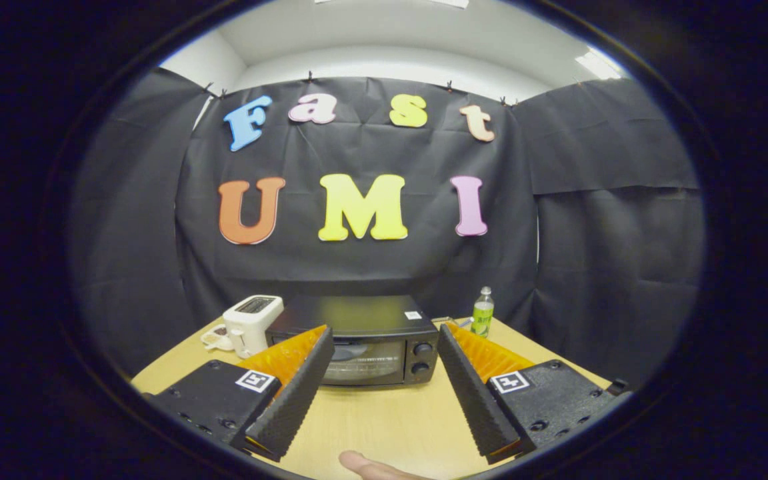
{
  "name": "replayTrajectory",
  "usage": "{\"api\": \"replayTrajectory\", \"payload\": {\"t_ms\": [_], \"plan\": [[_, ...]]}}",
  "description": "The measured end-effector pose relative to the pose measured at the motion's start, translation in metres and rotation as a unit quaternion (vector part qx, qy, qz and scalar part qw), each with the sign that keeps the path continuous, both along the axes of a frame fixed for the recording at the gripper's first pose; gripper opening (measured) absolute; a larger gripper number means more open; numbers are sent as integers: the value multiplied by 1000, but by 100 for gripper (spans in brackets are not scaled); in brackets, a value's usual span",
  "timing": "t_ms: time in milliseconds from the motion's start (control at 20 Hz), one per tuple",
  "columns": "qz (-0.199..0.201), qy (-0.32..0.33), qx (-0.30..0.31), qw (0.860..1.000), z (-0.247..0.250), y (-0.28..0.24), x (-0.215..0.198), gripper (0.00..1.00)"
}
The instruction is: Open the toaster oven, put the food inside, and close the toaster oven door.
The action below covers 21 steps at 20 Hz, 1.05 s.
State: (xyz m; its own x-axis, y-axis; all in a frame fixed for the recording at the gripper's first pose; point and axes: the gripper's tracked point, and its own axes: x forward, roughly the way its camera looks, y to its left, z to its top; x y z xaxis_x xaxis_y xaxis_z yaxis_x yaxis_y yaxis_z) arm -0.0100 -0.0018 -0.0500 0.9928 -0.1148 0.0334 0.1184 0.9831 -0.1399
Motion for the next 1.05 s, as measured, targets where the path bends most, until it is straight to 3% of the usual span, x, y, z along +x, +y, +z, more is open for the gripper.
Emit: {"api": "replayTrajectory", "payload": {"t_ms": [200, 800, 1050], "plan": [[-1, -47, -7, 999, 44, 0, -38, 100], [-8, -74, 23, 997, 78, -18, -78, 100], [33, -65, 24, 997, 75, 3, -80, 99]]}}
